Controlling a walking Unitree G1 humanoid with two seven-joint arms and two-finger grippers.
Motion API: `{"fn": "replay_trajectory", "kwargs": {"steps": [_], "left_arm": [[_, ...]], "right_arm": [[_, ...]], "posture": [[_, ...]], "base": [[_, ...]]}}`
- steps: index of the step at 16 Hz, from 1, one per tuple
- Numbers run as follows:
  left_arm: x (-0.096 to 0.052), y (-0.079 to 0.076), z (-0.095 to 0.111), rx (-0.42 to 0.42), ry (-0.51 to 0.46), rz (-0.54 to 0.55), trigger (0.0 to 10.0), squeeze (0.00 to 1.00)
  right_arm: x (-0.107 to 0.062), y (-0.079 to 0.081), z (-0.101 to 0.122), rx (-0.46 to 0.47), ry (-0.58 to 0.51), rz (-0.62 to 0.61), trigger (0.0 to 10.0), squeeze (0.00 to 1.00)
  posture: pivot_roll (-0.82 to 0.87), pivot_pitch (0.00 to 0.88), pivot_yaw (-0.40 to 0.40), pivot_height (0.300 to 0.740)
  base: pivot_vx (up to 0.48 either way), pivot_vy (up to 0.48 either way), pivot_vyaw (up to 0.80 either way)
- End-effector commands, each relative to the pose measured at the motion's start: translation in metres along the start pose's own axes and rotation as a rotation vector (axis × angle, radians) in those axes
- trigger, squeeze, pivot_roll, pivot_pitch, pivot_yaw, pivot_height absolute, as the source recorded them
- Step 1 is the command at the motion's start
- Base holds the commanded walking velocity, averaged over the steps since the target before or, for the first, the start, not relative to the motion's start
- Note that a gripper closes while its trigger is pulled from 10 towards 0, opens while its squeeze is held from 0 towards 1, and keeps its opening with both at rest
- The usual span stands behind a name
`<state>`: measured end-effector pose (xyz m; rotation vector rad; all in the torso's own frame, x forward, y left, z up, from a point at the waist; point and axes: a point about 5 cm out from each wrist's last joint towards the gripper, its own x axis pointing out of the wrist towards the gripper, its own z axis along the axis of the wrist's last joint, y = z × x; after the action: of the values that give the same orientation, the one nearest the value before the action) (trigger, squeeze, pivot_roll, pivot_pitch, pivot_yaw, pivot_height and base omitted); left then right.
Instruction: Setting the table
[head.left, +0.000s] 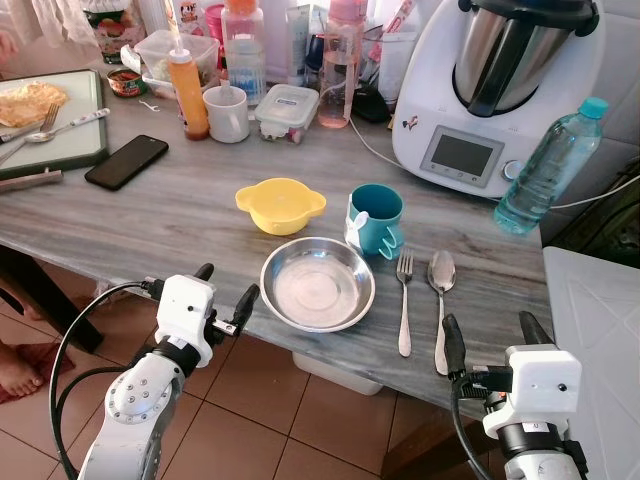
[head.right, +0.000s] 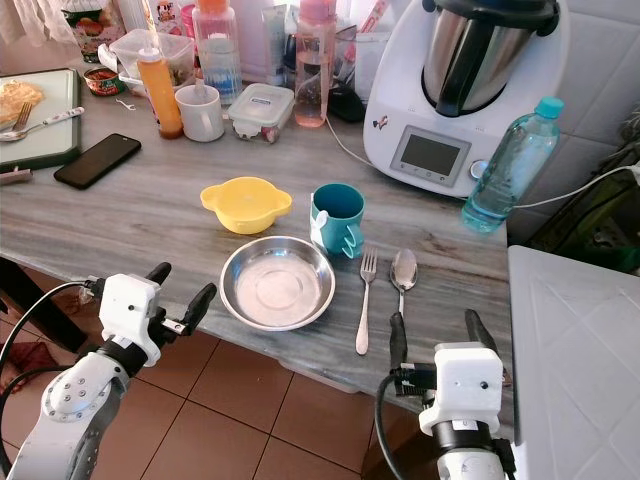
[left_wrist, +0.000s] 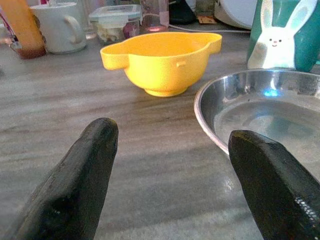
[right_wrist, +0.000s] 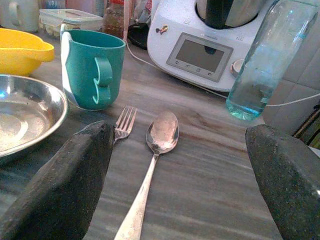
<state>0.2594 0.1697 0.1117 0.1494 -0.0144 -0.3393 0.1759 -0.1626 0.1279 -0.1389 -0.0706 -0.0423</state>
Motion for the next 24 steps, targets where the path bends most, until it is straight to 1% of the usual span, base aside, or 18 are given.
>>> {"fn": "replay_trajectory", "kwargs": {"steps": [1, 2, 6, 10, 12, 16, 17, 24], "left_arm": [[0.001, 0.001, -0.001, 0.017, 0.003, 0.004, 10.0, 0.0], [0.002, 0.002, -0.002, 0.016, 0.003, 0.004, 10.0, 0.0], [0.003, 0.0, -0.006, 0.014, 0.015, -0.011, 10.0, 0.0], [0.005, -0.001, -0.008, 0.018, 0.018, -0.019, 10.0, 0.0], [0.004, -0.002, -0.008, 0.036, 0.016, -0.027, 10.0, 0.0], [0.003, -0.002, -0.009, 0.032, 0.019, -0.035, 10.0, 0.0], [0.004, -0.001, -0.009, 0.016, 0.022, -0.034, 10.0, 0.0], [0.003, -0.001, -0.01, 0.021, 0.03, -0.046, 10.0, 0.0]], "right_arm": [[-0.001, -0.003, -0.004, -0.014, 0.015, -0.017, 10.0, 0.02], [-0.001, -0.002, -0.004, -0.008, 0.013, -0.019, 10.0, 0.0], [0.0, 0.001, 0.0, 0.005, 0.008, -0.022, 10.0, 0.0], [-0.001, 0.003, 0.002, 0.005, 0.008, -0.018, 10.0, 0.0], [-0.002, 0.004, 0.003, 0.007, 0.008, -0.018, 10.0, 0.0], [-0.004, 0.004, 0.003, 0.008, 0.009, -0.023, 10.0, 0.0], [-0.004, 0.004, 0.003, 0.007, 0.009, -0.024, 10.0, 0.0], [-0.004, 0.007, 0.004, 0.008, 0.013, -0.019, 10.0, 0.0]], "posture": [[0.15, 0.061, -0.043, 0.74], [0.15, 0.058, -0.042, 0.74], [0.15, 0.058, -0.042, 0.74], [0.14, 0.058, -0.034, 0.74], [0.13, 0.063, -0.032, 0.74], [0.13, 0.068, -0.031, 0.74], [0.12, 0.068, -0.031, 0.74], [0.13, 0.077, -0.03, 0.74]], "base": [[0.0, 0.0, 0.0], [0.0, 0.0, 0.0], [0.0, 0.0, 0.0], [0.0, 0.0, -0.62], [0.0, 0.0, -0.5], [0.0, 0.0, 0.0], [0.0, 0.0, 0.0], [0.0, 0.036, 0.0]]}}
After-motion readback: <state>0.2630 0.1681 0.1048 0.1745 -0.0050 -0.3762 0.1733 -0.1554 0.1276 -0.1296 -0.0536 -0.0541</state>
